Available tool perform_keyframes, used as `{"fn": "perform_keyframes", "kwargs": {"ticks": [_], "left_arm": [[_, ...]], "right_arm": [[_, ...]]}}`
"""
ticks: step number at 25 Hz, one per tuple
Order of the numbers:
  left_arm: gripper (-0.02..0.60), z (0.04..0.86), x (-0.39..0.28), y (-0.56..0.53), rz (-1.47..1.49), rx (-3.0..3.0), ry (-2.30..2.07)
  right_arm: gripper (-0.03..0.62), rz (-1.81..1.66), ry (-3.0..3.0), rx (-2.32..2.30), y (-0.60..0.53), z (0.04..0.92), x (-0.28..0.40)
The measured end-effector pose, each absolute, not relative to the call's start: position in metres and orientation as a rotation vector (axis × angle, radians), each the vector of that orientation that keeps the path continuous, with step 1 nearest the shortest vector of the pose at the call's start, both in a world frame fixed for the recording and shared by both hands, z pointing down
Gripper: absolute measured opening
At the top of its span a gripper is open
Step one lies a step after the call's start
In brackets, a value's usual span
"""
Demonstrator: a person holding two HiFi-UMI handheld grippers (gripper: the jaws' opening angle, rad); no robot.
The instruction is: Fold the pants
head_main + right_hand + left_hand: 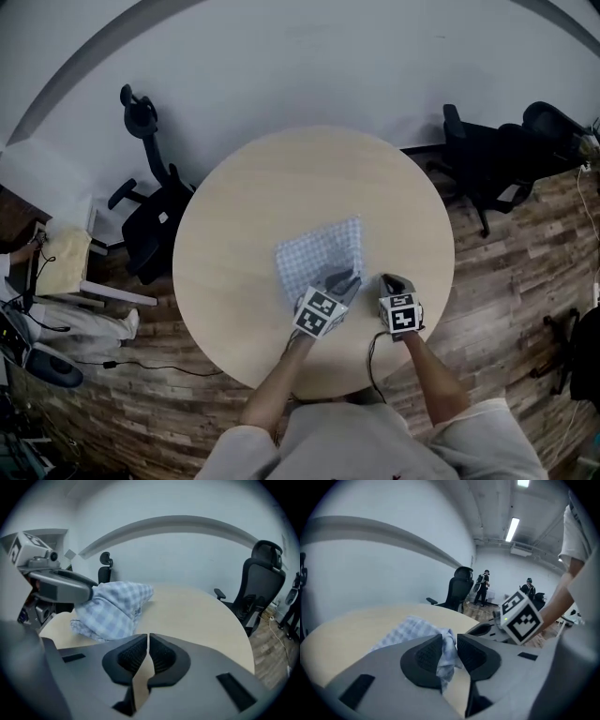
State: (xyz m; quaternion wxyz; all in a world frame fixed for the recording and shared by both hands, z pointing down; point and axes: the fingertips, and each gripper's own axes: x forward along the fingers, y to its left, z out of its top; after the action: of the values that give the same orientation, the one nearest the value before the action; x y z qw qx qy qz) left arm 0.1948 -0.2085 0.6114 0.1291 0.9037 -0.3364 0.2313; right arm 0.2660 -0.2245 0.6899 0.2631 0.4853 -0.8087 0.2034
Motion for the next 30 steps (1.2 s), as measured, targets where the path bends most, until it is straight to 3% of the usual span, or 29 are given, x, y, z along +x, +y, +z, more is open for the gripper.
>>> {"fn": "perform_keyframes", "kwargs": {"ticks": [10, 19, 30], "left_arm": [[0.176, 0.650, 0.262, -0.205, 0.648, 2.532, -0.764], [0.184, 0.702, 0.271, -0.206, 0.782, 2.422, -0.742], [0.201, 0.624, 0.223, -0.158, 0.628, 2.584, -1.035]], "right_arm": [[0.038, 0.527, -2.138, 1.344, -0.234, 0.691, 0.290], [0.038, 0.549, -2.134, 1.340, -0.209, 0.692, 0.307], [0.051, 0.485, -2.338, 1.334, -0.203, 0.644, 0.280]]}}
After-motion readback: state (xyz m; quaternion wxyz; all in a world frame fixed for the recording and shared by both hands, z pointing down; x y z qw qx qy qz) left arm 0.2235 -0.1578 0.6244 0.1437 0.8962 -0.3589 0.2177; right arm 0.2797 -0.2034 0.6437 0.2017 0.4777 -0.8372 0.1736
